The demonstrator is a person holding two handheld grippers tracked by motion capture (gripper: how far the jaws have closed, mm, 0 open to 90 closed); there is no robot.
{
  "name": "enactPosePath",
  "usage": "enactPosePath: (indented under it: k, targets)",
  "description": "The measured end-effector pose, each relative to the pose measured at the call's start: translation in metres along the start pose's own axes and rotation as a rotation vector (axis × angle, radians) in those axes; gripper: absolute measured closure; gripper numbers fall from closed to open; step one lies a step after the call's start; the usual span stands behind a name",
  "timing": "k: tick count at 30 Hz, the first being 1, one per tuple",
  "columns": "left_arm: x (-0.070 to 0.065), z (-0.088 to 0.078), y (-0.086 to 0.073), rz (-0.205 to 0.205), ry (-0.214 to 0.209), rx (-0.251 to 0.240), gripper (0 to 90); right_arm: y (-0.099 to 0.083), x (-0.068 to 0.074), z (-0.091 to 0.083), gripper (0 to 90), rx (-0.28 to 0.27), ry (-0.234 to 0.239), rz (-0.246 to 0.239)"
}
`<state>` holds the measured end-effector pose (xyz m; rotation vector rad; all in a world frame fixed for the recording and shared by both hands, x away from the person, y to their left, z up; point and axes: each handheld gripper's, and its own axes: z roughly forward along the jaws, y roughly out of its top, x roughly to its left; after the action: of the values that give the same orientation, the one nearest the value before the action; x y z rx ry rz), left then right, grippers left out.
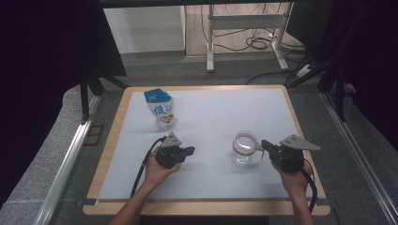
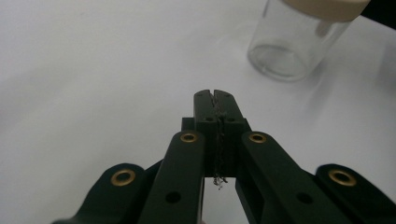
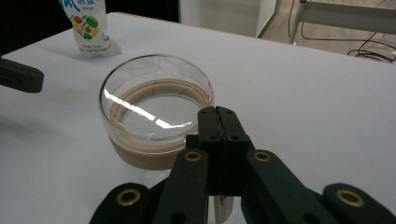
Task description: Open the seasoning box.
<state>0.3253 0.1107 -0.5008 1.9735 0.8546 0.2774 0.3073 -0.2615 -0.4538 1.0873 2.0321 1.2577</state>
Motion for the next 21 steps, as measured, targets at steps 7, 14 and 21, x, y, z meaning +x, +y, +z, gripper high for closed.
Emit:
enactPosePath:
  k: [7, 14, 21]
  targets:
    - [-0.021, 0.024, 0.029, 0.062, -0.049, -0.007, 89.9, -0.001, 0.0, 0.0, 90.0, 0.004, 0.0, 0.004]
    - [-0.038, 0.042, 0.054, 0.096, -0.095, -0.028, 89.9, -0.001, 0.0, 0.0, 90.0, 0.003, 0.0, 0.003]
    - [-0.048, 0.055, 0.066, 0.101, -0.124, -0.029, 90.0, -0.002, -0.001, 0.0, 90.0, 0.0, 0.003, 0.005]
